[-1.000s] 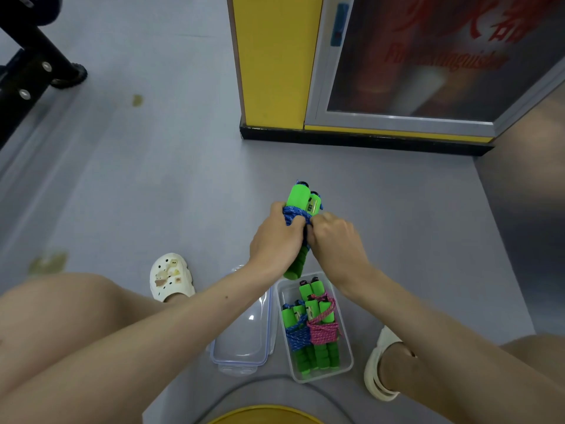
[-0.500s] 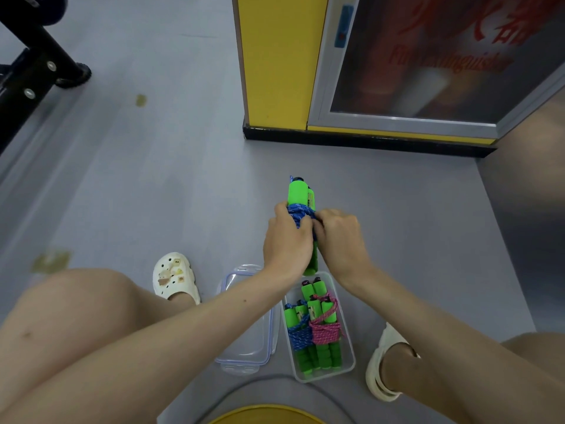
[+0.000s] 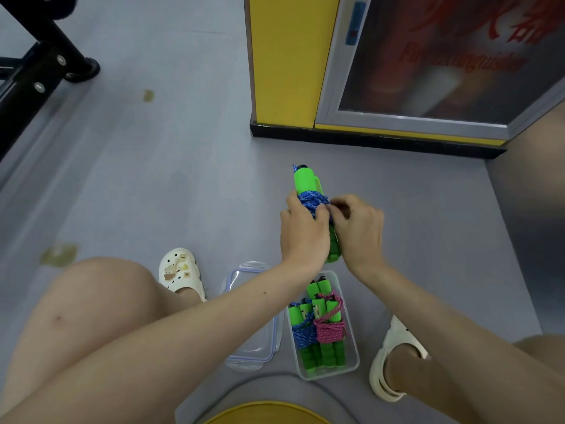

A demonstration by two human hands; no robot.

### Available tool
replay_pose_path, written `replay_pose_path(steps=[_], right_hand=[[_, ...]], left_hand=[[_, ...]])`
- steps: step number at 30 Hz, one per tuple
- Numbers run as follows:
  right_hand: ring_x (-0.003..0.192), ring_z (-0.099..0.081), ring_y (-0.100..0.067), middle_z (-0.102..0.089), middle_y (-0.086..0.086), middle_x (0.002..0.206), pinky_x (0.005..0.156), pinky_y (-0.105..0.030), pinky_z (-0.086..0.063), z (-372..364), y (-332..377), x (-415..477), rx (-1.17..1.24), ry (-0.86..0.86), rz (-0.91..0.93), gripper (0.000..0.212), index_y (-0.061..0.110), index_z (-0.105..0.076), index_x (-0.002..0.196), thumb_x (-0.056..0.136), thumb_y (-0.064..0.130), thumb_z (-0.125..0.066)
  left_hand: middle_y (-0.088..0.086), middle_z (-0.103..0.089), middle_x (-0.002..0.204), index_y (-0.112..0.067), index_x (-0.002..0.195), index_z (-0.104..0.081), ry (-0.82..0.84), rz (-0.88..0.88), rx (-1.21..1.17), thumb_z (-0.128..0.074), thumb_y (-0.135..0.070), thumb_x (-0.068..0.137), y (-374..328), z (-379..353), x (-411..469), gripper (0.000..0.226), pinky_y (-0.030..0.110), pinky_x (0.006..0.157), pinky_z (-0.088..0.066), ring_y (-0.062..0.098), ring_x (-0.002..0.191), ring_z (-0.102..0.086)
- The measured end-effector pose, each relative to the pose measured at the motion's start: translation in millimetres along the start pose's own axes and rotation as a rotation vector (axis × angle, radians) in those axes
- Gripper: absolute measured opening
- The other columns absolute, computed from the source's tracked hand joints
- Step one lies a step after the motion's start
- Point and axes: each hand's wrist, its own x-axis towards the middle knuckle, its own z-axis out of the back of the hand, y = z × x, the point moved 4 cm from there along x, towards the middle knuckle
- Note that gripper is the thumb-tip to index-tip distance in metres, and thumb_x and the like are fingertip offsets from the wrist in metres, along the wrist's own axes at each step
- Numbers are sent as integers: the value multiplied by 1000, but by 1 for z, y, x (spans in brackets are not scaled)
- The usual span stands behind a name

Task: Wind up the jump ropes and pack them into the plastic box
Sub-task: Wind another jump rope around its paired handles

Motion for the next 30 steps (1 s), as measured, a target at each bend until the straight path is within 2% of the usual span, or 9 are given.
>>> replay_pose_path(steps=[4, 6, 8, 11, 14, 18, 22, 25, 30], right_hand=[[71, -46, -15, -55, -4, 80, 59, -12, -32, -8, -5, -3, -110, 89, 46, 14, -3, -61, 89, 92, 7, -52], [73, -46, -18, -57, -9, 82, 58, -20, -29, -10, -9, -5, -137, 102, 49, 15, -3, -59, 89, 93, 8, -50], [73, -48, -16, -62, -13, 85, 61, -18, -29, -9, -9, -5, -112, 82, 50, 13, -3, -62, 90, 92, 6, -52], [76, -56, -15, -69, -12, 88, 70, -14, -38, -3, -5, -2, -49, 81, 93, 14, -1, -70, 93, 88, 1, -57], [84, -62, -17, -70, -10, 94, 81, -24, -50, 2, -4, 2, -5, 98, 111, 22, 3, -72, 101, 85, -4, -59], [78, -59, -8, -69, -4, 88, 75, -8, -46, 12, -5, 8, 58, 62, 129, 16, 4, -73, 95, 83, -2, -64], [78, -59, -4, -64, 5, 86, 76, -8, -47, 19, 0, 6, 107, 50, 149, 15, 5, -73, 95, 83, 0, -66], [76, -61, -4, -66, 2, 88, 75, -8, -48, 25, -1, 4, 175, -1, 70, 17, 6, -72, 98, 81, 5, -70], [84, -64, -10, -66, -6, 99, 77, -16, -52, 27, -8, 4, 421, -13, -147, 12, 8, -73, 89, 78, 4, -73]], left_hand=[[6, -47, 114, -21, 138, -31, 19, -39, 49, -46, -30, 96, -1, 0, -3, 46, 39, 86, -48, 22, 97, -55], [6, -48, 113, -22, 138, -31, 22, -59, 65, -47, -30, 96, -1, -1, -4, 46, 39, 85, -49, 22, 97, -55], [7, -49, 113, -21, 137, -32, 24, -47, 55, -47, -29, 96, 0, -1, -4, 44, 41, 86, -49, 23, 96, -56], [10, -54, 117, -19, 132, -34, 13, 20, -15, -45, -28, 96, 3, 2, 1, 39, 40, 86, -49, 26, 97, -57], [7, -57, 113, -19, 128, -38, 9, 41, -60, -45, -26, 95, -1, 8, 5, 34, 34, 79, -46, 24, 94, -57], [-2, -58, 99, -22, 121, -43, 28, 59, -153, -52, -27, 91, -6, 11, 6, 32, 35, 82, -50, 19, 92, -58], [-9, -57, 95, -22, 114, -43, 87, 131, -262, -70, -30, 80, -3, 12, 8, 44, 26, 69, -48, 9, 85, -59], [-8, -57, 94, -22, 113, -43, 124, 144, -287, -68, -23, 82, -5, 15, 9, 39, 23, 58, -42, 5, 79, -57], [-3, -60, 97, -22, 114, -47, 138, 143, -378, -63, -17, 83, -11, 15, 8, 35, 25, 57, -45, 11, 78, -61]])
